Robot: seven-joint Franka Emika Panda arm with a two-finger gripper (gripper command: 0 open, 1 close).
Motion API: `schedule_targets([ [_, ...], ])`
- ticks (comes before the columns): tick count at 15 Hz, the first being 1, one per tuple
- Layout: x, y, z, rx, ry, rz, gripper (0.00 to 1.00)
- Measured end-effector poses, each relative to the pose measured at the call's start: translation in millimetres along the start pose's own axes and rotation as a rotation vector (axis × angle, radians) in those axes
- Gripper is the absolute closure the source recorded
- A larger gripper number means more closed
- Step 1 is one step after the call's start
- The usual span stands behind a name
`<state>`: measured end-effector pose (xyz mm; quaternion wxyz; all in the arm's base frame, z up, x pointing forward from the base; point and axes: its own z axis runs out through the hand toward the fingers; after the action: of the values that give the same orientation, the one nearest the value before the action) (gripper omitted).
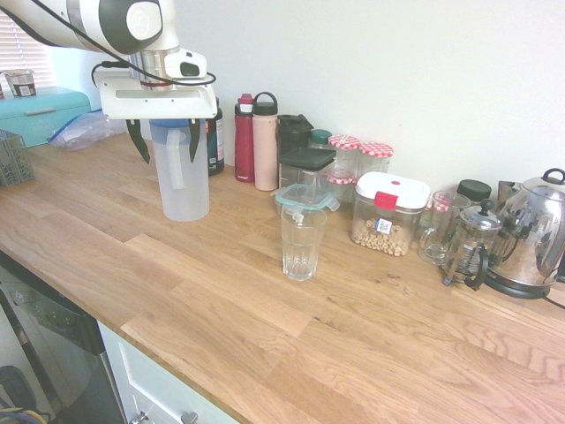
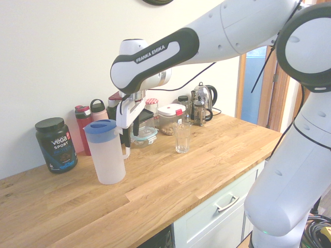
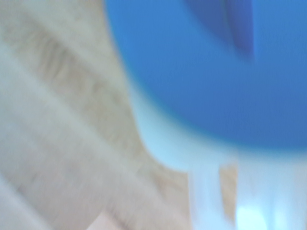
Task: Pour me some water
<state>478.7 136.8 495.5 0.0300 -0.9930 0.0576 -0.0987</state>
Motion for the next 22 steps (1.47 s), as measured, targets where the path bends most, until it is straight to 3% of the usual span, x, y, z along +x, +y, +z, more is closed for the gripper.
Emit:
schedule_targets([
  [1,4.4,-4.3,7.2,-0.010,0.005,0.006,0.00],
  [2,7.8,-6.3,13.3,-0.019,0.006,0.009,1.00],
  [22,21.7,-18.6,30.8,-0.013,0.000,-0.009,1.00],
])
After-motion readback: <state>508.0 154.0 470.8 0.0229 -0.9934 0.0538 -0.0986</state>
